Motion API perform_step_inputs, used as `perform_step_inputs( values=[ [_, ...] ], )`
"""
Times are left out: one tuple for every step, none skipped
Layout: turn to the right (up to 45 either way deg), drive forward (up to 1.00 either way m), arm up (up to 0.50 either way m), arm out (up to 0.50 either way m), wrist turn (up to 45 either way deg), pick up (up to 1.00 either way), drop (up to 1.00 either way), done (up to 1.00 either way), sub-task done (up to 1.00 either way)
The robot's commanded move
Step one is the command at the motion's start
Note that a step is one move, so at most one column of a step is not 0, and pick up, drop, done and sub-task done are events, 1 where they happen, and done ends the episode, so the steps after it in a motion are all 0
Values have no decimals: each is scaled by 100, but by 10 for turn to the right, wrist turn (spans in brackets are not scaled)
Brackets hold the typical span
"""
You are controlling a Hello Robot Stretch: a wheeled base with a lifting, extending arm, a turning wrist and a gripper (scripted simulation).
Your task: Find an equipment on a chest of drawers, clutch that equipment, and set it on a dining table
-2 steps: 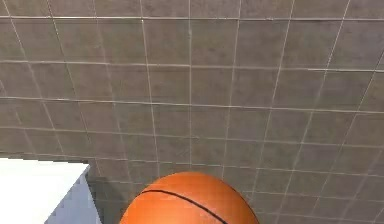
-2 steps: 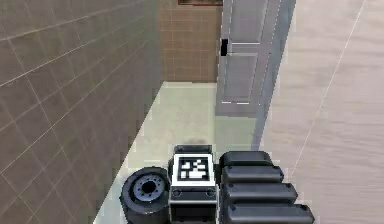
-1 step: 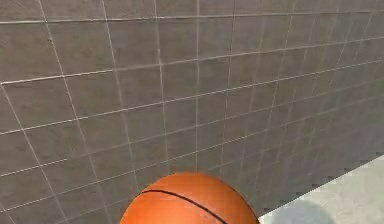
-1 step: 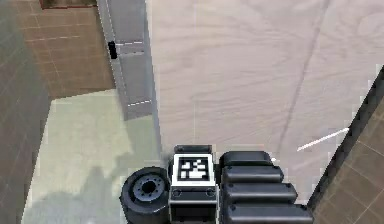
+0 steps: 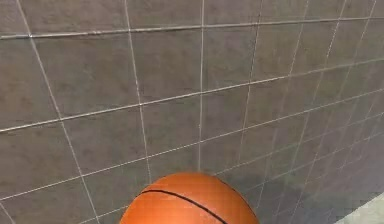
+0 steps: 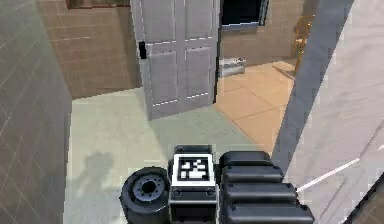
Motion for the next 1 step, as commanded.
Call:
perform_step_inputs(
  values=[
    [450, 0, 0, 0, 0, 0, 0, 0, 0]
  ],
)
